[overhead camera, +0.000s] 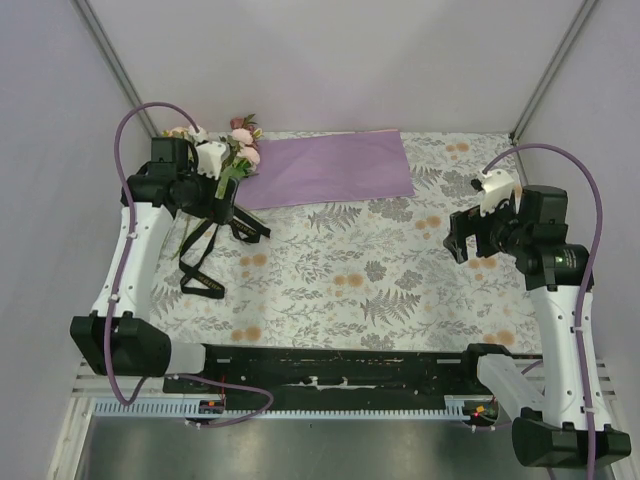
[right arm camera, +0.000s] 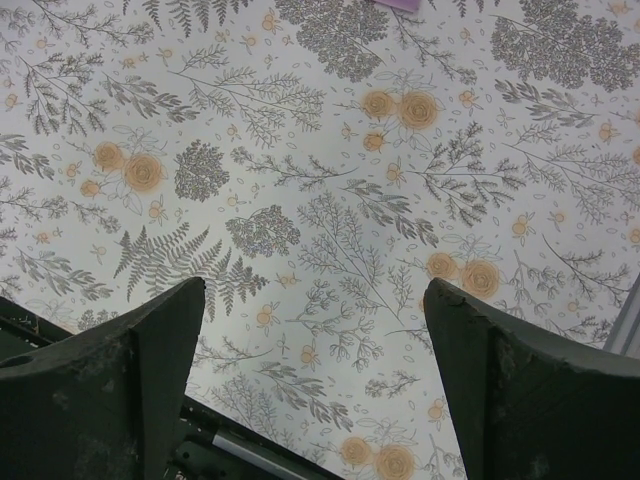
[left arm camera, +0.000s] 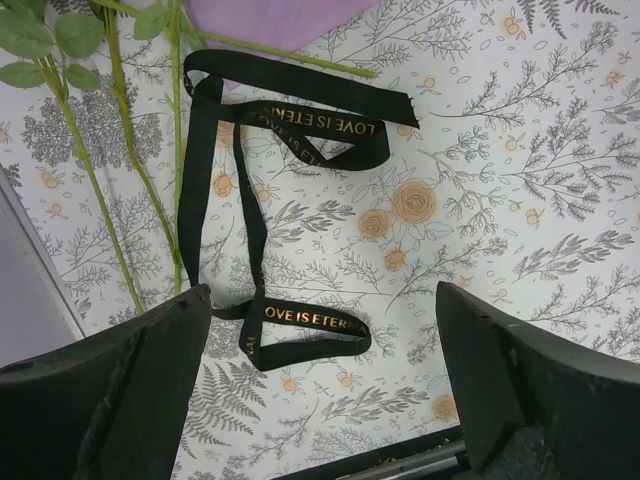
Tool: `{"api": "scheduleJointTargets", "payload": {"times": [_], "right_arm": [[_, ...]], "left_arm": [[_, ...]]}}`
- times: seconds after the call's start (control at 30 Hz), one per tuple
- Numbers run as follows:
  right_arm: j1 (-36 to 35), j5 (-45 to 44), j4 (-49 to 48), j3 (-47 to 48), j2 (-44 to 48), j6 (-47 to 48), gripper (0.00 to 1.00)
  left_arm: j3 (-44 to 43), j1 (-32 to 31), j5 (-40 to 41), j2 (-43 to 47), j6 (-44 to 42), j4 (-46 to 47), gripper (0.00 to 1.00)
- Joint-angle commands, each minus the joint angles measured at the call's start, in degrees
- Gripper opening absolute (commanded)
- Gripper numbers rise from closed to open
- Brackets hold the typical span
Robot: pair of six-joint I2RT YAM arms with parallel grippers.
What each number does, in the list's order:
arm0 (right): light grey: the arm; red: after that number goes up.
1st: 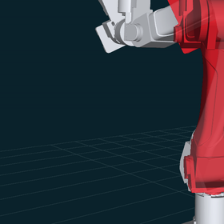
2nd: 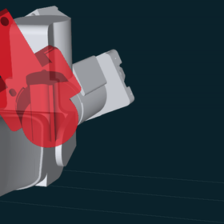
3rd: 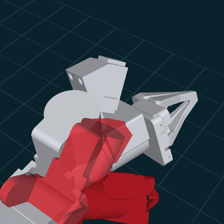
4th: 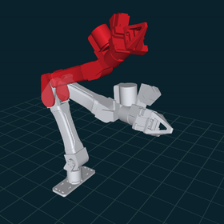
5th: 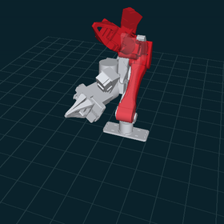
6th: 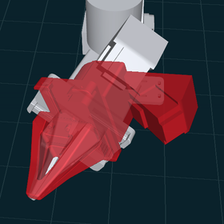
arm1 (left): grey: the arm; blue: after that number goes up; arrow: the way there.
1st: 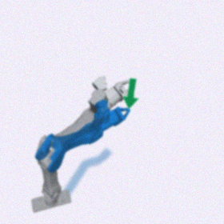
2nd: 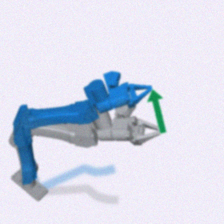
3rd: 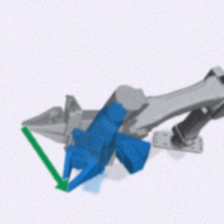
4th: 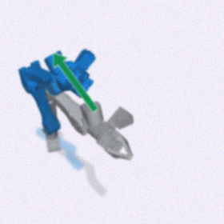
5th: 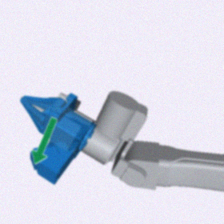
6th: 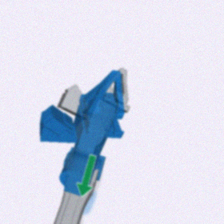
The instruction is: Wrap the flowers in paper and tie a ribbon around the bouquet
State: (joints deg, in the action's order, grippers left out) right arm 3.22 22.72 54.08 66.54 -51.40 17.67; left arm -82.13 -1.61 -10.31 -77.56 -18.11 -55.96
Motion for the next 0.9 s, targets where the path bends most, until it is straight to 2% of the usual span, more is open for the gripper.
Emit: {"api": "scheduleJointTargets", "payload": {"times": [0.0, 0.07, 0.2, 0.33, 0.47, 0.63, 0.87], "right_arm": [[0.12, 1.8, -0.21, 2.54, -1.07, -1.85, 0.98], [0.12, 1.63, -0.03, 2.45, -1.6, -2.03, 0.98], [0.64, 1.36, -0.21, 1.22, -2.22, -3.96, 0.98], [2.31, 2.41, -0.38, 0.34, -3.53, -5.62, 0.98], [4.94, 3.99, -0.38, 0.87, -5.38, -7.56, 0.98], [7.58, 5.22, 0.41, 3.15, -7.66, -9.5, 0.98], [10.48, 5.32, 1.37, 6.58, -9.86, -11.43, 0.98]], "left_arm": [[-2.59, -3.3, 2.65, -3.47, -5.08, 1.82, 1.0], [-1.55, -9.87, 9.47, -3.92, -9.2, 5.31, 1.0], [8.63, -25.96, 27.32, -4.09, -21.58, 19.63, 1.0], [13.56, -35.11, 35.68, -9.17, -31.27, 32.37, 1.0], [13.31, -40.04, 37.9, -17.61, -37.69, 43.81, 1.0], [12.44, -42.69, 39.31, -29.12, -45.17, 58.4, 1.0], [5.41, -43.48, 41.68, -45.46, -50.79, 69.3, 1.0]]}}
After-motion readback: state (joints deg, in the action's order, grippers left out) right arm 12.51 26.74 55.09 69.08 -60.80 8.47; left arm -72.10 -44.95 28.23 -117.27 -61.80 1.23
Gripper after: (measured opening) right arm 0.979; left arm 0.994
